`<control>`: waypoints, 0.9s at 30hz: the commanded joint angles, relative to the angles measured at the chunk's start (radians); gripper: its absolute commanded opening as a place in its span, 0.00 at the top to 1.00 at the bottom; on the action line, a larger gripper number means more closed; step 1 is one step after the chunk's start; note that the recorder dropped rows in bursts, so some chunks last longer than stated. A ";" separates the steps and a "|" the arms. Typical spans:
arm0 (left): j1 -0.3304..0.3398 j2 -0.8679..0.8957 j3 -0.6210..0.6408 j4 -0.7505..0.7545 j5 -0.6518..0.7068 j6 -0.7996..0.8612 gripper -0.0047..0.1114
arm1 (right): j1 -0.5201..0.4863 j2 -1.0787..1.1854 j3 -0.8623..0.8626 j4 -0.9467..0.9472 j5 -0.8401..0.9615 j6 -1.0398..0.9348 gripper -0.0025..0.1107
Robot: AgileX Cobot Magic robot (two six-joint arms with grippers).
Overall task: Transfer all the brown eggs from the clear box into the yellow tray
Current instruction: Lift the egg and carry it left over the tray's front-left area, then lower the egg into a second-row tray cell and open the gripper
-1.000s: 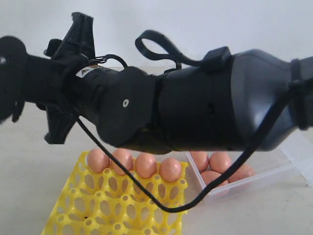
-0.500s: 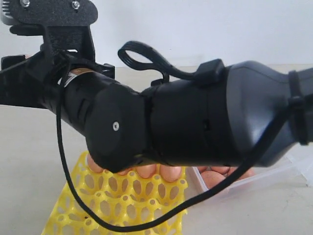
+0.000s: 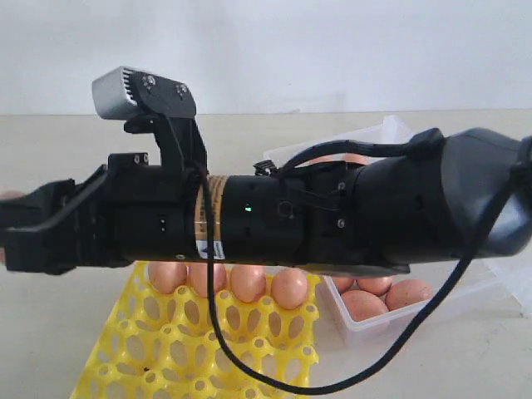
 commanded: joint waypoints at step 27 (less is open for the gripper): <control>-0.001 -0.003 0.004 0.000 -0.006 0.004 0.92 | -0.142 0.205 -0.088 -0.521 0.205 -0.119 0.98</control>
